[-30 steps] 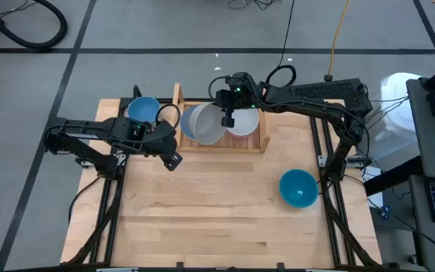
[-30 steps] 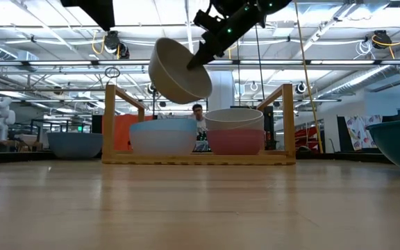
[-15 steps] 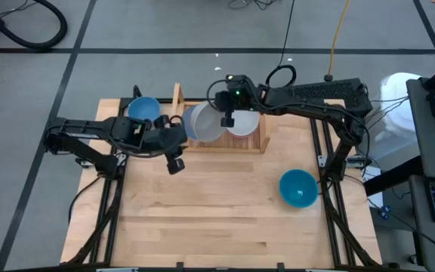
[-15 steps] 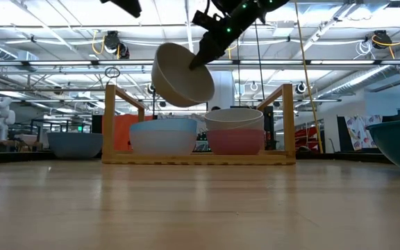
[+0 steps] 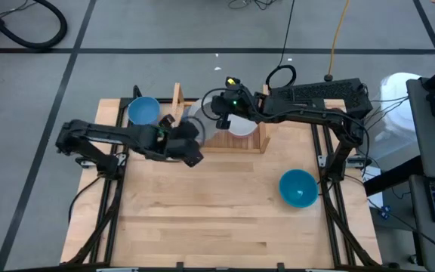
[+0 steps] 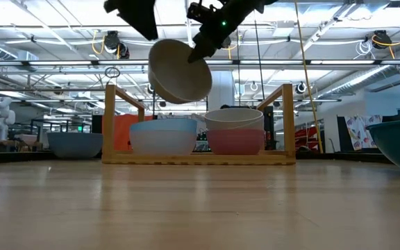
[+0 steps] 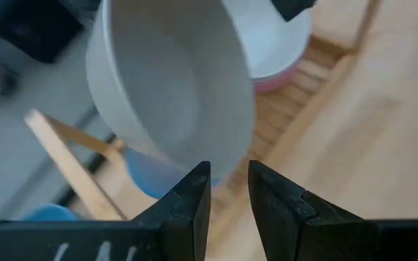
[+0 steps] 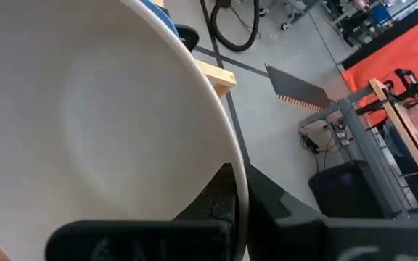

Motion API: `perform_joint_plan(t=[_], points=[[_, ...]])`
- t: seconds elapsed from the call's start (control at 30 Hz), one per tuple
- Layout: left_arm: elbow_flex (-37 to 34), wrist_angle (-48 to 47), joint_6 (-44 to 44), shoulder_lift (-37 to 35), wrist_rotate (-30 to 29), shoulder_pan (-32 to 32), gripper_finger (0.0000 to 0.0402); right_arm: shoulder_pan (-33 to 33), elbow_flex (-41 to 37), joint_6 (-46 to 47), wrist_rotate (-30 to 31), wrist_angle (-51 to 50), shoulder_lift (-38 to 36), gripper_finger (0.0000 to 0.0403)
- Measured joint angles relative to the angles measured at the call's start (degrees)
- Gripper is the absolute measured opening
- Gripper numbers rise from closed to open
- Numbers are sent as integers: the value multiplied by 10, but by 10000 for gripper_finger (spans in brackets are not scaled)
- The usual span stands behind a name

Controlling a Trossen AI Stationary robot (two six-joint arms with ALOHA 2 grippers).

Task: Place and stack bowls onto a shelf
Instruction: Stack the gray bowl on top of the blue bowl on the shelf

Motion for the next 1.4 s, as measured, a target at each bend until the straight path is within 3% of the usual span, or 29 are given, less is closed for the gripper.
perform_joint_plan(t=[0.3,0.53,0.73,1.4], points=[[0,-10,47,62,-180,-30,99,11,0,-8,74,0,0,0],[0,-16,11,65,-235,-45,99,11,0,-15,101,0,0,0],[0,-30,-29,65,-248,-35,99,21,0,-15,100,7,0,0],[0,-48,-16,65,-247,-13,99,78,0,-63,112,35,-1,0]])
